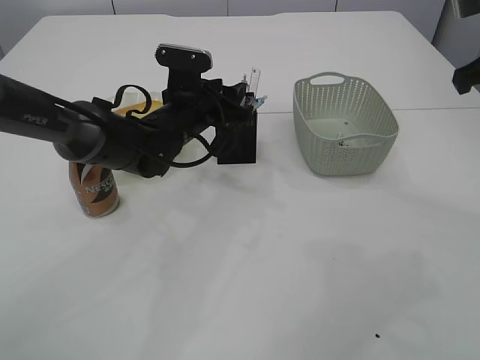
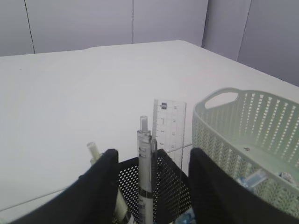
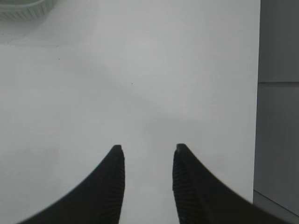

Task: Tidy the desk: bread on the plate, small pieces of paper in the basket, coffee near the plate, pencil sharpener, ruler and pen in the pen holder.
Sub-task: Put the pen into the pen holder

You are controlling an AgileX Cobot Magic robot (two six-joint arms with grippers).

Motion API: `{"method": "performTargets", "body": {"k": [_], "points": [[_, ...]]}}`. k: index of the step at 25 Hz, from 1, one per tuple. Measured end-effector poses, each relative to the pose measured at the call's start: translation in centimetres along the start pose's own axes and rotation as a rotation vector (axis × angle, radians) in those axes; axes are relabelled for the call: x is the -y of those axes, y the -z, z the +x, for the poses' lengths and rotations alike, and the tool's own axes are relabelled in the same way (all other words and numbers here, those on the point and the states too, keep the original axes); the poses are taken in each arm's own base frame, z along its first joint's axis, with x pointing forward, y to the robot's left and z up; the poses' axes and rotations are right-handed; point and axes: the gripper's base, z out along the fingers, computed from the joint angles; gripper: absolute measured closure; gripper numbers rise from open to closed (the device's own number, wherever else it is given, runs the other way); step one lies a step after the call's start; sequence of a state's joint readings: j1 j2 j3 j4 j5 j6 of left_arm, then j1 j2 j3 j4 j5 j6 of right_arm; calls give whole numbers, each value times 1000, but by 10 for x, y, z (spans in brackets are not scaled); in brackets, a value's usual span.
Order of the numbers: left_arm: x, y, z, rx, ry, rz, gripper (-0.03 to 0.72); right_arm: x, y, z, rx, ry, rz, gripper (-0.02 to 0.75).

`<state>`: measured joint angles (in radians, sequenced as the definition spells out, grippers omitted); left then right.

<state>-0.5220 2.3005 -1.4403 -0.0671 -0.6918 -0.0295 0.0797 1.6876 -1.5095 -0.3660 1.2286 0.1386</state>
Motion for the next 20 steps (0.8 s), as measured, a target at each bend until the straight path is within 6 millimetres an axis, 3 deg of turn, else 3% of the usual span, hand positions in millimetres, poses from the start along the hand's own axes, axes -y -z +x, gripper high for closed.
{"method": "performTargets", "body": {"k": [4,12,17,20], "points": [[1,1,-9,46,-9,10,329,0,0,0,0,0,0,449],[3,7,-46,113,-7,14,330,0,0,0,0,0,0,449],[4,18,-82,98,-4,13,349,0,0,0,2,0,0,449],[2,28,-102,1,-2,5,372,0,0,-1,14,0,-2,449]]}}
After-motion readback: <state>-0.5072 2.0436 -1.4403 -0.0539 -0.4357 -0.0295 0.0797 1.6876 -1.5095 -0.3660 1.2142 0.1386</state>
